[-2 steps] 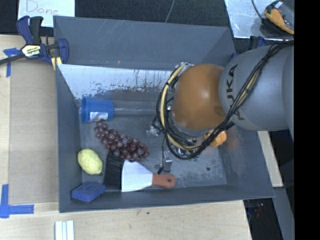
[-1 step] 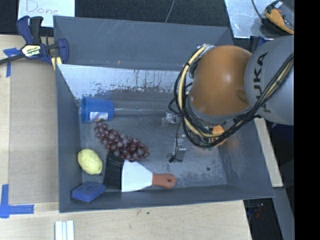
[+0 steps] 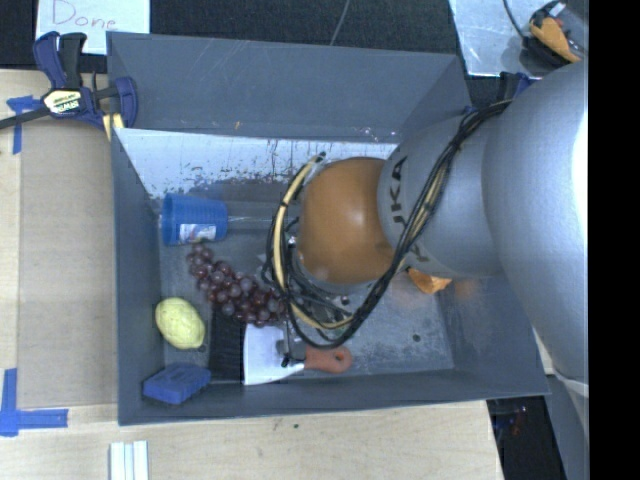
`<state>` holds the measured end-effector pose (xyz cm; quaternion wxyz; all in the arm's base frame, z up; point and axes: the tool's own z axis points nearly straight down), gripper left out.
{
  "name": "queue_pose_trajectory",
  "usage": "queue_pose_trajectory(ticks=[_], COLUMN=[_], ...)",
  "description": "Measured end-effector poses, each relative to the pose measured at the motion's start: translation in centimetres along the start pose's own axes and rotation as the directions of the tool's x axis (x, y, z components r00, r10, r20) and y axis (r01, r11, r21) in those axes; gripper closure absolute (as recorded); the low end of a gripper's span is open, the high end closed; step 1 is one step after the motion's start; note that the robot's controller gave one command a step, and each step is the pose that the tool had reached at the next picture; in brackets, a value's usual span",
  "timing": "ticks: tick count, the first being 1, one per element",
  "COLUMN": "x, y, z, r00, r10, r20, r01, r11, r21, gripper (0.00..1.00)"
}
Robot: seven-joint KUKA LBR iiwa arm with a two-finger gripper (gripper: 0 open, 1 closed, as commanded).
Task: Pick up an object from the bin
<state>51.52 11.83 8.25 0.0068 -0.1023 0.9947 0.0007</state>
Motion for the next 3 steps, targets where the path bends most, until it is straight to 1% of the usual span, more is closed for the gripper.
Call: queue_pose_trajectory(ticks=[1,2,3], x=[2.0,2.0,2.3], y=[-0.8,-0.8,-1.4], z=[-2.1,-2.1,-12.3], r00=[0.999,0.999,0.998], r10=[0.042,0.043,0.059], r20=[0.012,0.012,0.020], r01=[-0.042,-0.043,-0.059], r11=[0.999,0.999,0.998], r21=[0.006,0.006,0.006], gripper=[1.00,1.00,1.00])
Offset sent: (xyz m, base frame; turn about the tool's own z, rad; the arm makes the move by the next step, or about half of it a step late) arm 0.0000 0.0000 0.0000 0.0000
